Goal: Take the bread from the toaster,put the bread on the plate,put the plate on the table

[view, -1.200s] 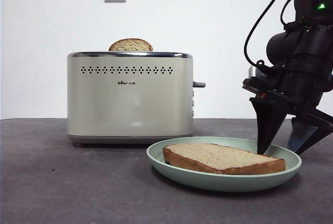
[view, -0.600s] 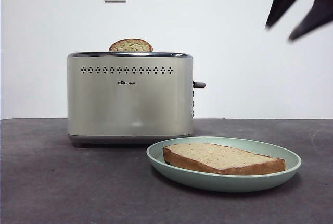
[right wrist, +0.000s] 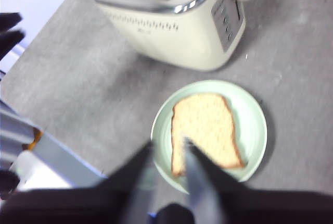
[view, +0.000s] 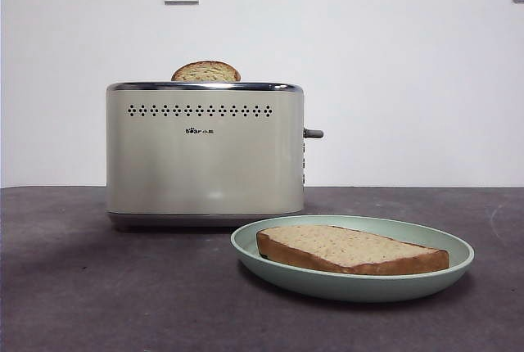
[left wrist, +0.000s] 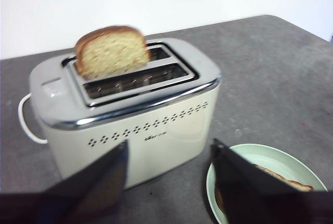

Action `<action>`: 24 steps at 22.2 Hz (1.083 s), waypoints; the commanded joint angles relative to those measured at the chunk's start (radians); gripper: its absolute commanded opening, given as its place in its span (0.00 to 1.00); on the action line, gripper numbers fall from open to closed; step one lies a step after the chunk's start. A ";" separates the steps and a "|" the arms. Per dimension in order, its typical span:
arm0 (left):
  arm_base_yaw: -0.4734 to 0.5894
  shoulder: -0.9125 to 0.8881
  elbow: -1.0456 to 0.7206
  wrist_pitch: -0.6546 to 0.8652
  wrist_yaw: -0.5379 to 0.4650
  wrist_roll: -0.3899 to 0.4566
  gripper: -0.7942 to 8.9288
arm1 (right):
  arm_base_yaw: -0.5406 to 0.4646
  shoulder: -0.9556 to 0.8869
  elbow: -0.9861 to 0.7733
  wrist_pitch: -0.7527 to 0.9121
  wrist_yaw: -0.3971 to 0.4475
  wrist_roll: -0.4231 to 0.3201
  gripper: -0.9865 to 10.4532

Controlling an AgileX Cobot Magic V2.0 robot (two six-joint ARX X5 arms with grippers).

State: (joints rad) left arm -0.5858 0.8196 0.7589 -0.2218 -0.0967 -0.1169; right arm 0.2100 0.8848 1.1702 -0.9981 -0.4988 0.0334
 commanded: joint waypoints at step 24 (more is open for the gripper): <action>0.071 0.003 -0.027 -0.064 0.098 -0.021 0.08 | 0.001 -0.015 -0.003 -0.043 0.007 -0.031 0.09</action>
State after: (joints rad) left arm -0.5171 0.8227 0.7376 -0.2863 -0.0036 -0.1326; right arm 0.2100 0.8707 1.1702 -1.0470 -0.4942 0.0105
